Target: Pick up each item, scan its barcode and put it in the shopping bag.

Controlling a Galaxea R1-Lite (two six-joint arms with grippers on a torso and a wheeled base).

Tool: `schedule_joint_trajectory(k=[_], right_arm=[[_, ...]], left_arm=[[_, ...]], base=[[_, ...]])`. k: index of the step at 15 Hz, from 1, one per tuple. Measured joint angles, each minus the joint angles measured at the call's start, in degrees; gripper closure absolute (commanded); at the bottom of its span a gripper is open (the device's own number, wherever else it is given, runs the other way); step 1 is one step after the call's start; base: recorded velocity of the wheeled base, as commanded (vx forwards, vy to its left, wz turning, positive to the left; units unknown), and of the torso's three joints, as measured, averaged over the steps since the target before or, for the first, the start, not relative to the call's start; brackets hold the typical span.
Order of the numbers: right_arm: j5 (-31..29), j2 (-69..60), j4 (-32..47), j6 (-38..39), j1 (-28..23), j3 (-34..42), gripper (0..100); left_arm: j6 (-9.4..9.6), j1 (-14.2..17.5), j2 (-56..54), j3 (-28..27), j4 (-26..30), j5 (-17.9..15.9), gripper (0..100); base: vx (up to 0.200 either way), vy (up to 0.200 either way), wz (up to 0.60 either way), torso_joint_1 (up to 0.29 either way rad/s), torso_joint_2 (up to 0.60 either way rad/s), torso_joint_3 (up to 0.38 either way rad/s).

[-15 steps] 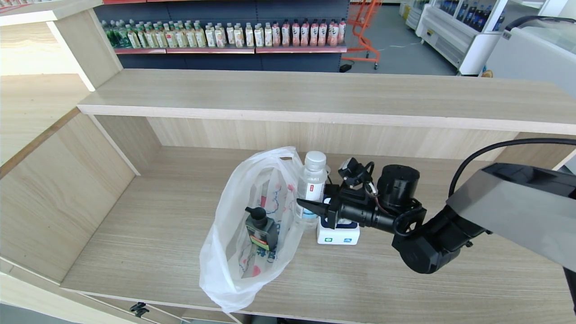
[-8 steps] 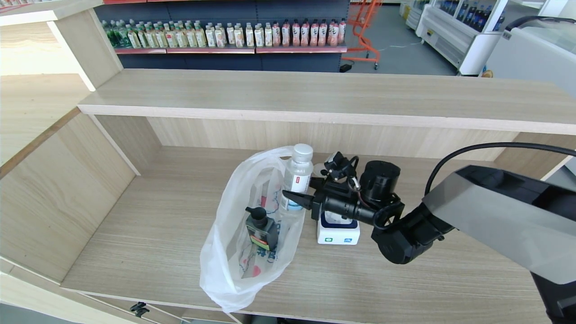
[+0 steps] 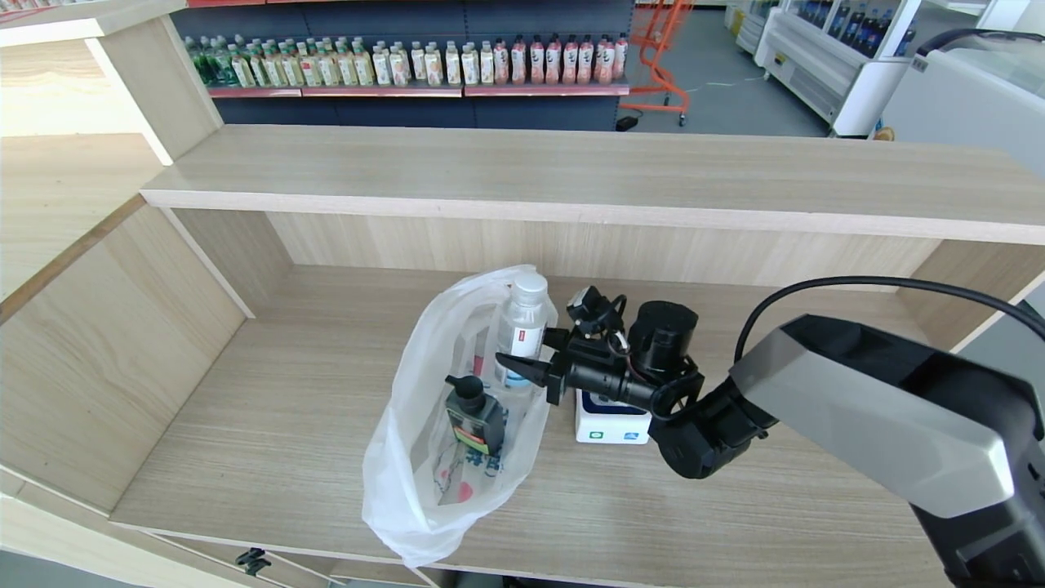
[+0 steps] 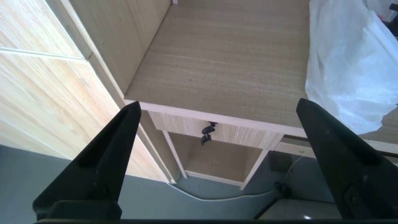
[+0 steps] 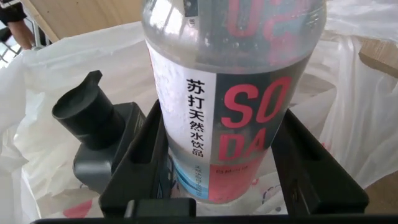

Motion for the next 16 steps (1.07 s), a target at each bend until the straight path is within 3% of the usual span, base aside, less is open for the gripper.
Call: schedule_joint_trajectory(k=[5, 6, 11, 16], right_arm=[[0.1, 1.7, 0.1, -2.3, 0.7, -0.6, 100], [0.1, 1.8, 0.3, -2.4, 0.6, -0.6, 0], [0.8, 1.4, 0.2, -2.0, 0.6, -0.5, 0], [0.9, -5.8, 0.4, 11.4, -1.4, 3.7, 0]], left_arm=[[0.0, 0.0, 0.0, 0.0, 0.0, 0.0, 0], [-0.02, 0.0, 0.0, 0.0, 0.0, 0.0, 0], [0.0, 0.0, 0.0, 0.0, 0.0, 0.0, 0], [-0.02, 0.0, 0.0, 0.0, 0.0, 0.0, 0]], base=[[0.0, 0.0, 0.0, 0.0, 0.0, 0.0], [0.0, 0.0, 0.0, 0.0, 0.0, 0.0], [0.0, 0.0, 0.0, 0.0, 0.0, 0.0], [0.0, 0.0, 0.0, 0.0, 0.0, 0.0]])
